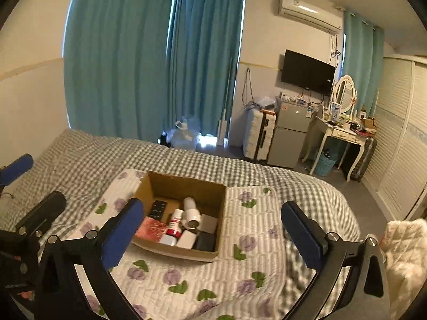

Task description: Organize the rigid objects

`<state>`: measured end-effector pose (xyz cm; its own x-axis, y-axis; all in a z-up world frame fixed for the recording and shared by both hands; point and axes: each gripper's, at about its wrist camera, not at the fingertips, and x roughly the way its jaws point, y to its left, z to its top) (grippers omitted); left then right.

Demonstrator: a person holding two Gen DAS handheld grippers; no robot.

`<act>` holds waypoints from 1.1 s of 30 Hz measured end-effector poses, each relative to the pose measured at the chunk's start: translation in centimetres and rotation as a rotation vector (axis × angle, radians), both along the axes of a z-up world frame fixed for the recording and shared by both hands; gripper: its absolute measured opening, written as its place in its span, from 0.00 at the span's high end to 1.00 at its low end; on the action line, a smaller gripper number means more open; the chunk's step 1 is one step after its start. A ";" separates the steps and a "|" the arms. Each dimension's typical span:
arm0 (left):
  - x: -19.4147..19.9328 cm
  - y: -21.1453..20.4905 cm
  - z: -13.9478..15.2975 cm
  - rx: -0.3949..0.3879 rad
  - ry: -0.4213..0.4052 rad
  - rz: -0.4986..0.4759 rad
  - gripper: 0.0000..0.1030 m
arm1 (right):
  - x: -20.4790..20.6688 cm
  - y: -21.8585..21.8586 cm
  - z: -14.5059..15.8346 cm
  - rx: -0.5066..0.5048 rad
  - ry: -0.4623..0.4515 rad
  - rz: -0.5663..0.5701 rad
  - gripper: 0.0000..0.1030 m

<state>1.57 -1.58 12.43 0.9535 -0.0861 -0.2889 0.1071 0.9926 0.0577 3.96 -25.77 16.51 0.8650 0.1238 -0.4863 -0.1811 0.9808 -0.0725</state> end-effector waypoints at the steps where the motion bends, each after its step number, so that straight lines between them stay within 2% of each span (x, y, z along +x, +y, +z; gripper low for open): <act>1: -0.1 0.2 -0.5 -0.004 -0.004 0.003 0.02 | -0.8 0.0 -0.6 0.018 -0.009 0.007 0.00; 5: 0.3 1.1 -3.4 -0.031 0.000 0.053 0.01 | -2.4 -0.7 -3.0 0.075 -0.056 -0.019 0.00; 9: 0.8 1.9 -7.4 -0.057 0.023 0.081 0.01 | -3.4 -0.9 -6.2 0.140 -0.188 0.009 0.00; 13: 1.6 2.6 -11.2 -0.070 0.062 0.122 0.01 | -2.9 -0.1 -10.3 0.098 -0.195 -0.007 0.00; 17: 1.9 2.7 -13.5 -0.025 0.056 0.156 0.01 | -1.4 0.2 -13.6 0.080 -0.138 -0.039 0.00; 22: 2.4 3.1 -14.4 -0.062 0.093 0.137 0.01 | -0.8 0.5 -15.5 0.054 -0.106 -0.040 0.00; 33: 2.1 2.6 -14.4 -0.051 0.101 0.124 0.01 | -1.2 0.5 -16.0 0.065 -0.112 -0.030 0.00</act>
